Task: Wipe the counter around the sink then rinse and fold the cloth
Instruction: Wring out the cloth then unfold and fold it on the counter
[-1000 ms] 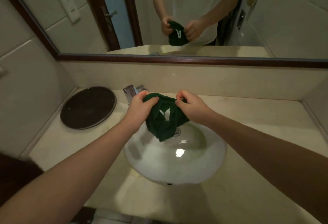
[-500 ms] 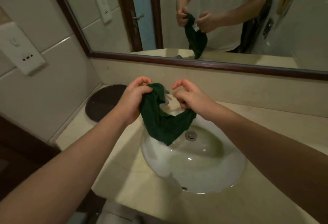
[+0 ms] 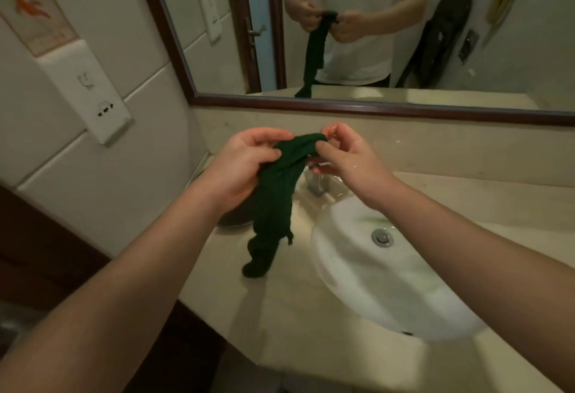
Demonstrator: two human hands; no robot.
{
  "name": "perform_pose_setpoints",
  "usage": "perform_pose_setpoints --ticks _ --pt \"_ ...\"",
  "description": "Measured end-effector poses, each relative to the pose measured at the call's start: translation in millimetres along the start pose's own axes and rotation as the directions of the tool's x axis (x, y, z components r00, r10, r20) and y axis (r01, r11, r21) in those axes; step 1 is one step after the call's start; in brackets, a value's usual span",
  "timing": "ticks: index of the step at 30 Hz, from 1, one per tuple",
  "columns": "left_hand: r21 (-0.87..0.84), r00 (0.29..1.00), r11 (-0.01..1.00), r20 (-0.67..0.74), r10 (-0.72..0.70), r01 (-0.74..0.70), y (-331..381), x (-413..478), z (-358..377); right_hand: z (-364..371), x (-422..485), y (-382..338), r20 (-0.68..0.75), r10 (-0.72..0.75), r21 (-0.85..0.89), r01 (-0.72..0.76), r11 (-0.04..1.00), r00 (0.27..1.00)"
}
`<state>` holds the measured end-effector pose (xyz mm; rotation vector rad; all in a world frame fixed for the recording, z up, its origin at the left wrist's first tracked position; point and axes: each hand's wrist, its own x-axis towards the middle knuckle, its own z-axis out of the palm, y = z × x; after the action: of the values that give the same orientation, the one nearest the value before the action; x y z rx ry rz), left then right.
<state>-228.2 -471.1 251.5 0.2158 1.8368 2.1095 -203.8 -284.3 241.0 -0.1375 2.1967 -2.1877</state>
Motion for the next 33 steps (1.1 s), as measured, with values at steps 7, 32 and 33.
perform_pose_setpoints --ticks 7,32,33 --pt "0.663 0.992 0.748 0.066 -0.109 0.038 16 -6 -37 43 4 -3 -0.035 -0.05 0.074 0.053 0.996 0.998" --pt "0.213 0.985 0.962 0.029 0.17 -0.173 41 -4 -60 18 -12 47 -0.062 0.114 -0.43 -0.129 0.894 0.992" --pt "0.193 0.985 0.967 -0.005 0.172 -0.168 40 -4 -64 15 -9 47 -0.074 0.074 -0.472 -0.101 0.876 0.994"
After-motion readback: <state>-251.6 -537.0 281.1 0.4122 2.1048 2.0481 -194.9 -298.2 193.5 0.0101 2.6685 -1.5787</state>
